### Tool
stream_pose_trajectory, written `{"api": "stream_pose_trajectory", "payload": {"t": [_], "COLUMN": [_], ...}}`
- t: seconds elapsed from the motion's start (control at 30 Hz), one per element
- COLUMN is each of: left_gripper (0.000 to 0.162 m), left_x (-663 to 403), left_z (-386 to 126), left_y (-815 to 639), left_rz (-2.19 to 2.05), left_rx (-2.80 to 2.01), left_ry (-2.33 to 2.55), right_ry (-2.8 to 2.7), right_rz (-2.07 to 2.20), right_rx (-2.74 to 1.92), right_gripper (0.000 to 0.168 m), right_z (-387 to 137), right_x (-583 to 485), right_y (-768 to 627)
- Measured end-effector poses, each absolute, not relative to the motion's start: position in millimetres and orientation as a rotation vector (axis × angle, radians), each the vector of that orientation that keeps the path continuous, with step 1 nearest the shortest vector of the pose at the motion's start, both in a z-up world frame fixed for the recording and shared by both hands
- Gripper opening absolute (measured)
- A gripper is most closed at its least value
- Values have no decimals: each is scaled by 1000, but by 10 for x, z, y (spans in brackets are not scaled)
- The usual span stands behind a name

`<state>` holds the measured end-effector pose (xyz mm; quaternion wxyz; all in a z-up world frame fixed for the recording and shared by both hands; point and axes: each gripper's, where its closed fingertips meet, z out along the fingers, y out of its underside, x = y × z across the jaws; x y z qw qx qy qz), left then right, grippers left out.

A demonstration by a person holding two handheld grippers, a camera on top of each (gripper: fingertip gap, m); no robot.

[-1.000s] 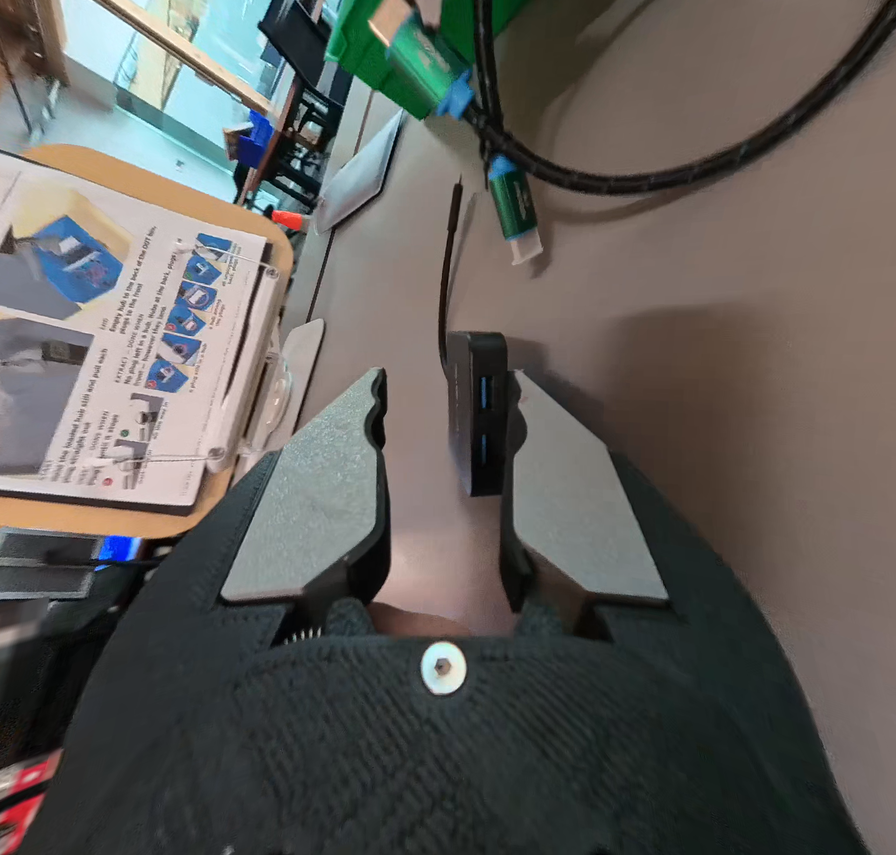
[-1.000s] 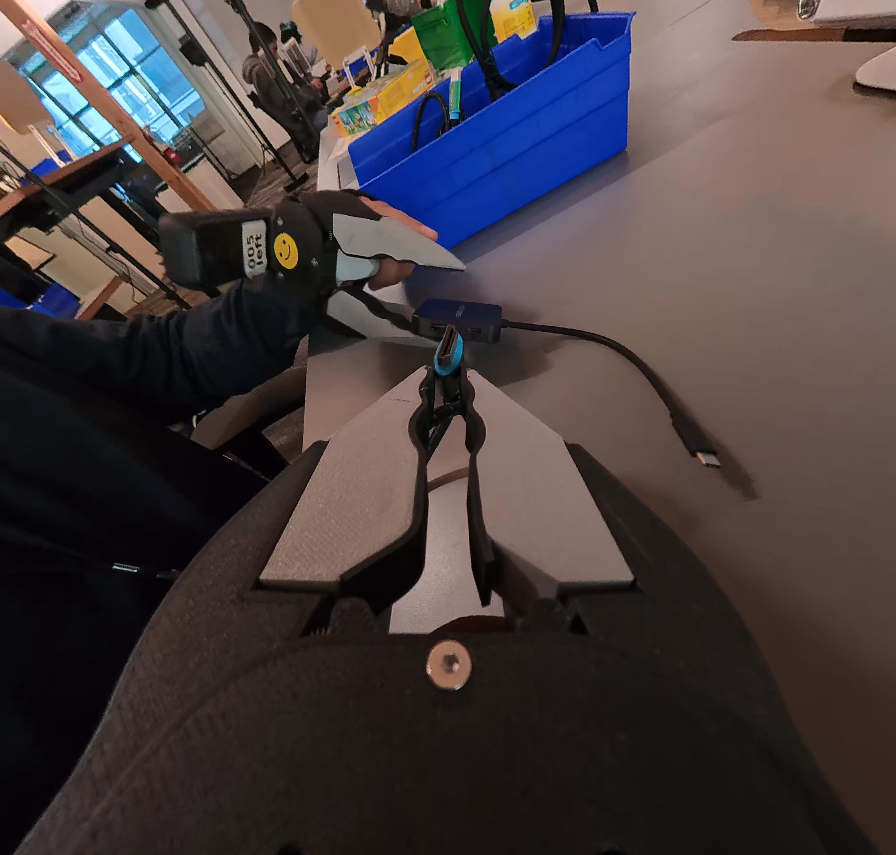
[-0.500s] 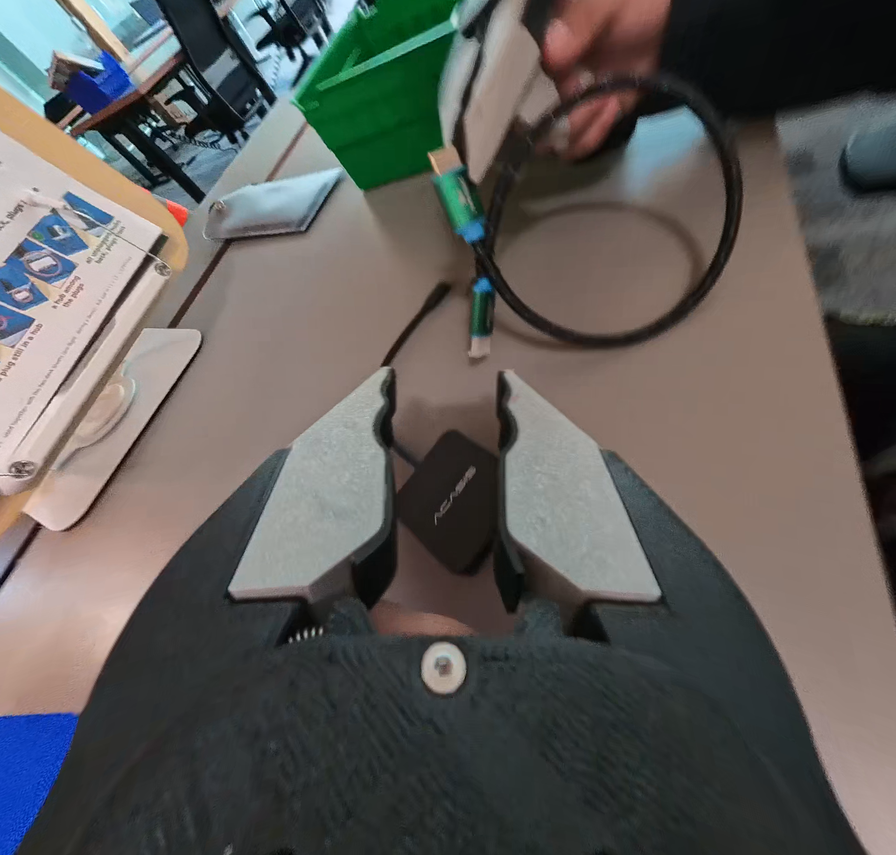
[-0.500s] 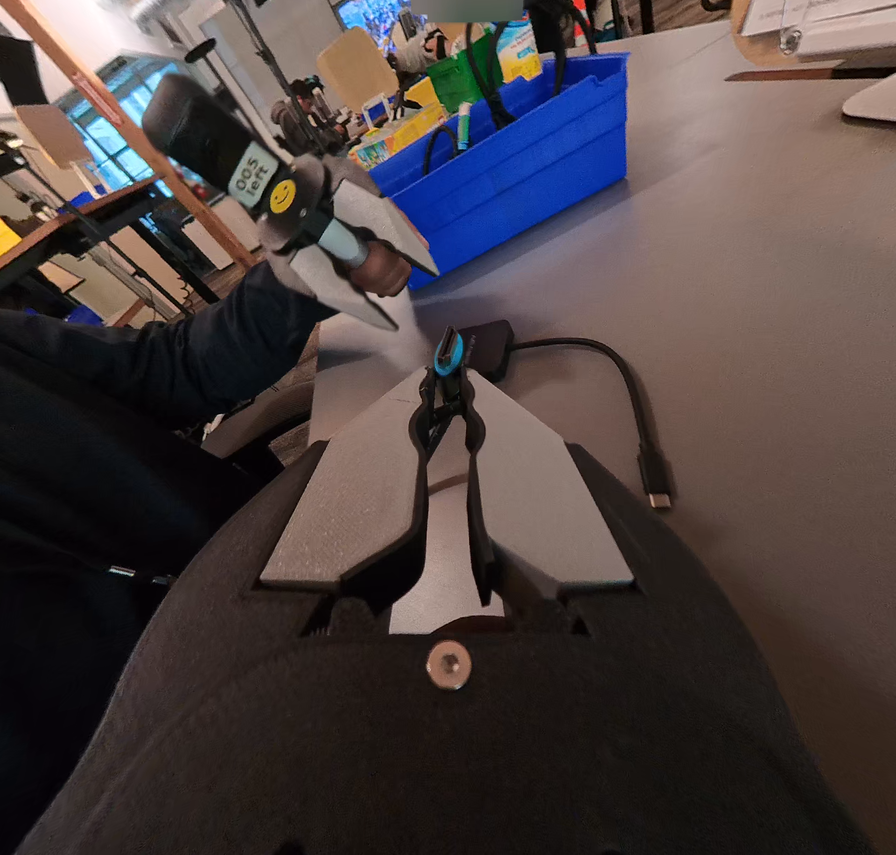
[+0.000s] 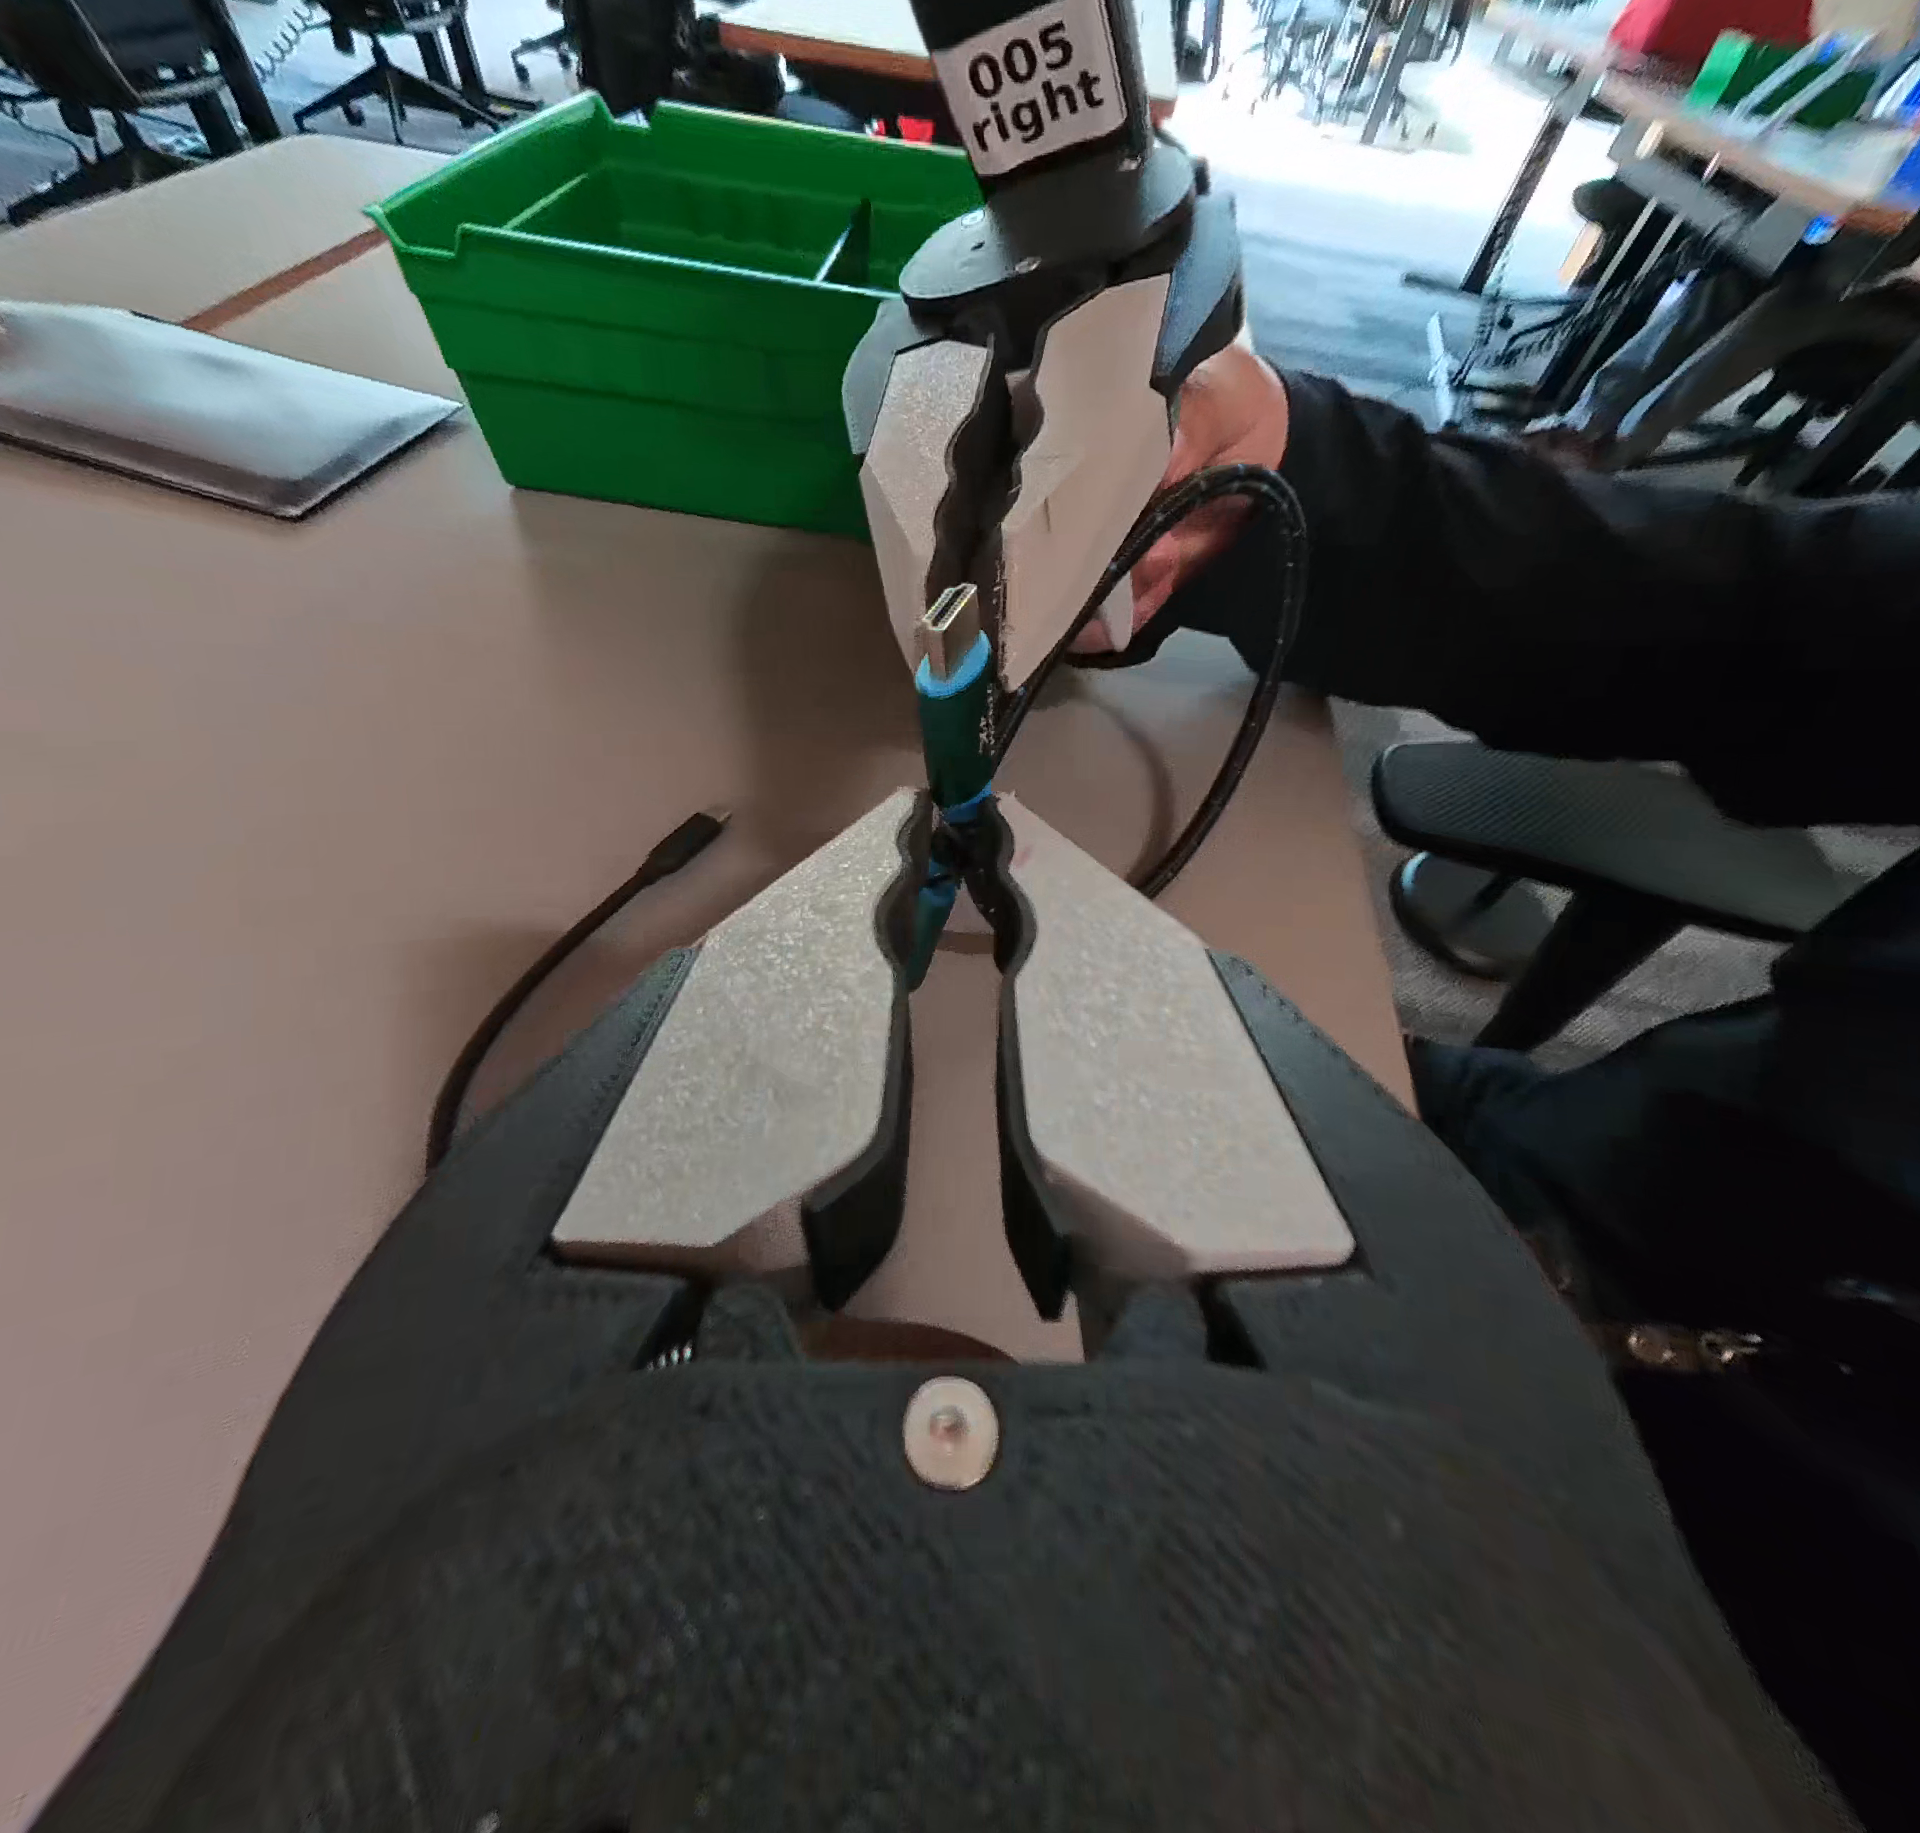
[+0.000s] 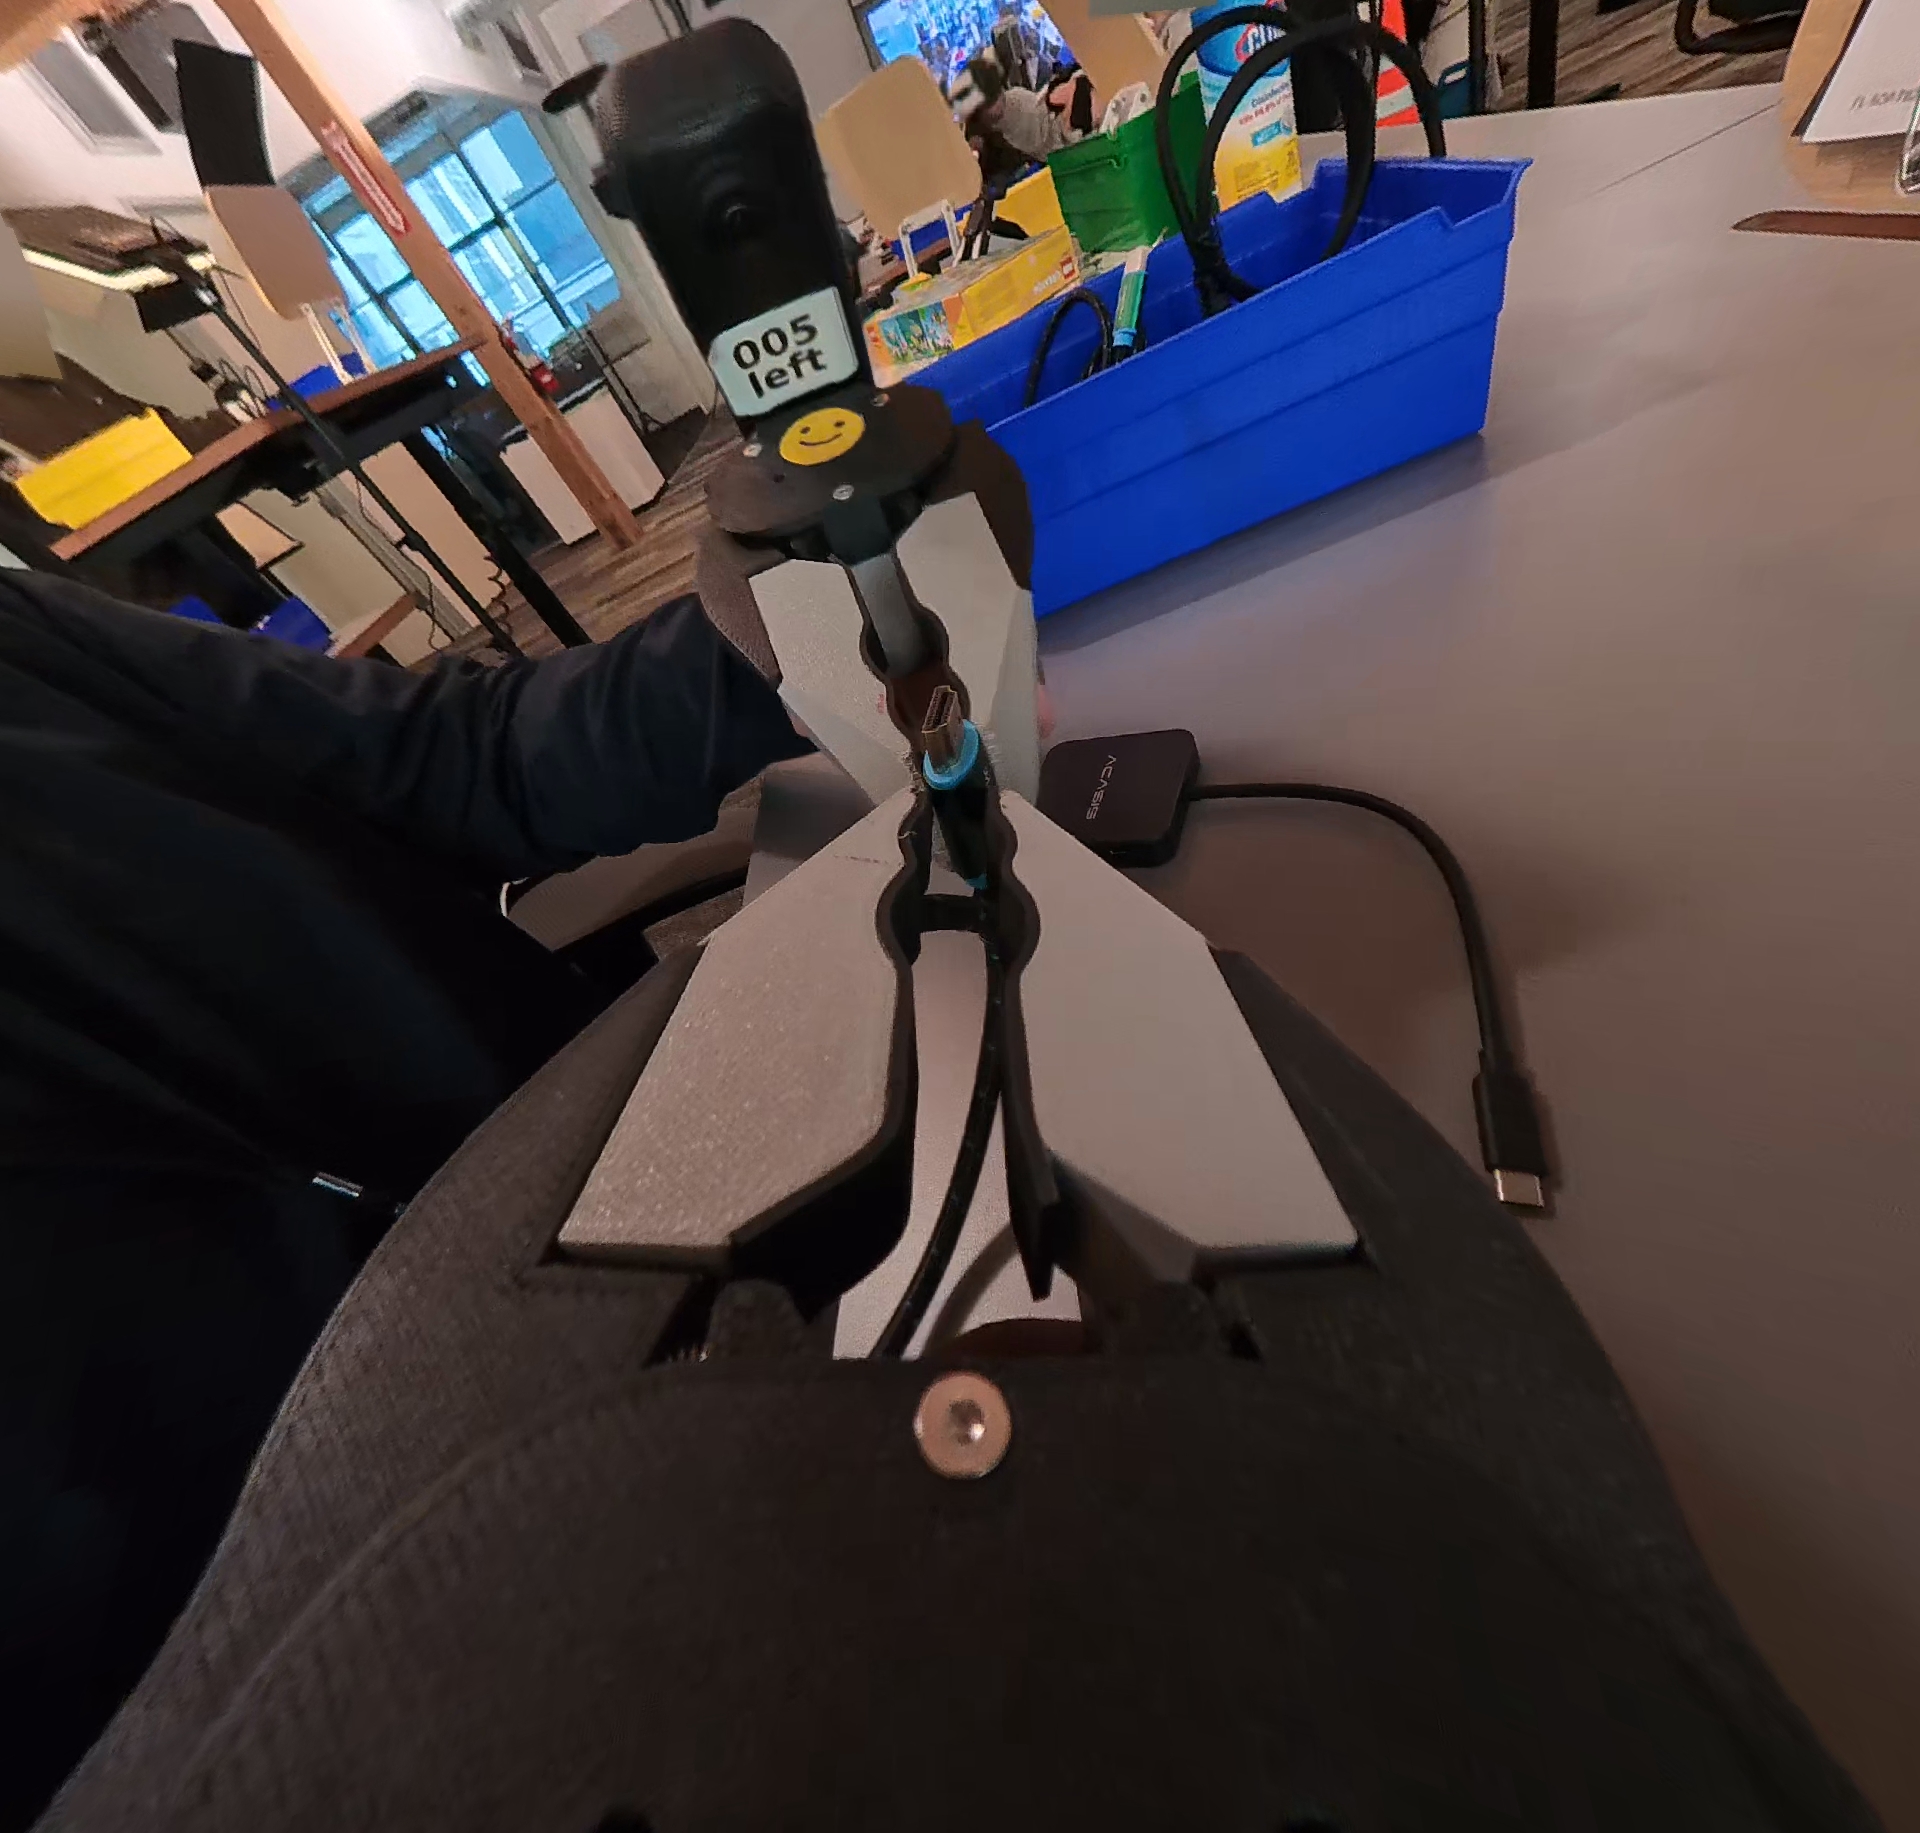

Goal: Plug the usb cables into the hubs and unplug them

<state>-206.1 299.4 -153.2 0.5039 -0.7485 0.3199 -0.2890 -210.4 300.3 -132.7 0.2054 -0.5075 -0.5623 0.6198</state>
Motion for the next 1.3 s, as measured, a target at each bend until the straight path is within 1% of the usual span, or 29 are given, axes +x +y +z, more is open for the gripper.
{"api": "stream_pose_trajectory", "payload": {"t": [0.03, 0.07, 0.1, 0.13, 0.17, 0.2, 0.3, 0.33, 0.43, 0.47, 0.53, 0.67, 0.73, 0.8, 0.83, 0.9, 0.97, 1.0, 1.07, 1.1, 1.17, 1.2, 1.3], "left_gripper": [13, 22, 24, 23, 16, 13, 12, 12, 11, 11, 11, 10, 10, 9, 10, 9, 10, 9, 9, 9, 10, 10, 9], "left_x": [-2060, -2064, -2063, -2058, -2044, -2043, -2060, -2076, -2145, -2190, -2322, -2518, -2565, -2570, -2562, -2532, -2473, -2435, -2391, -2415, -2528, -2572, -2613], "left_z": [-1526, -1518, -1513, -1510, -1509, -1516, -1509, -1521, -1514, -1498, -1489, -1556, -1591, -1574, -1555, -1517, -1475, -1460, -1444, -1446, -1466, -1465, -1448], "left_y": [3008, 3027, 3034, 3031, 3011, 3007, 3033, 3048, 3100, 3135, 3246, 3448, 3516, 3559, 3572, 3584, 3571, 3557, 3524, 3517, 3500, 3477, 3405], "left_rz": [-721, -737, -751, -764, -778, -774, -761, -750, -755, -772, -780, -732, -684, -688, -693, -700, -723, -735, -747, -727, -677, -695, -801], "left_rx": [-1805, -1803, -1802, -1800, -1793, -1795, -1803, -1817, -1819, -1817, -1822, -1842, -1844, -1823, -1809, -1783, -1760, -1751, -1740, -1738, -1739, -1733, -1700], "left_ry": [743, 715, 703, 703, 719, 724, 698, 689, 616, 559, 411, 181, 131, 82, 64, 37, 18, 16, 11, 4, -9, -25, -67], "right_ry": [-1577, -1598, -1620, -1636, -1641, -1636, -1611, -1596, -1473, -1430, -1353, -1205, -1076, -1056, -1121, -1222, -1232, -1232, -1231, -1208, -1191, -1185, -1154], "right_rz": [1727, 1724, 1711, 1693, 1679, 1679, 1705, 1704, 1743, 1747, 1673, 1274, 1110, 1072, 1051, 975, 970, 1034, 1275, 1374, 1490, 1524, 1515], "right_rx": [-1416, -1418, -1422, -1429, -1434, -1438, -1449, -1463, -1494, -1510, -1566, -1728, -1744, -1706, -1713, -1746, -1762, -1772, -1774, -1772, -1755, -1735, -1720], "right_gripper": [6, 6, 6, 6, 6, 6, 5, 0, 0, 2, 16, 31, 34, 31, 29, 32, 33, 37, 50, 49, 26, 0, 0], "right_z": [-1334, -1356, -1389, -1423, -1446, -1451, -1440, -1434, -1281, -1230, -1202, -1346, -1319, -1283, -1355, -1560, -1710, -1760, -1759, -1735, -1702, -1675, -1667], "right_x": [-2105, -2109, -2122, -2141, -2161, -2172, -2178, -2172, -2100, -2061, -1991, -1815, -1699, -1734, -1807, -1969, -2151, -2255, -2450, -2510, -2567, -2574, -2579], "right_y": [2997, 2977, 2953, 2937, 2933, 2940, 2973, 3006, 3167, 3220, 3333, 3562, 3644, 3502, 3372, 3222, 3194, 3152, 3008, 2987, 2984, 2988, 3096]}}
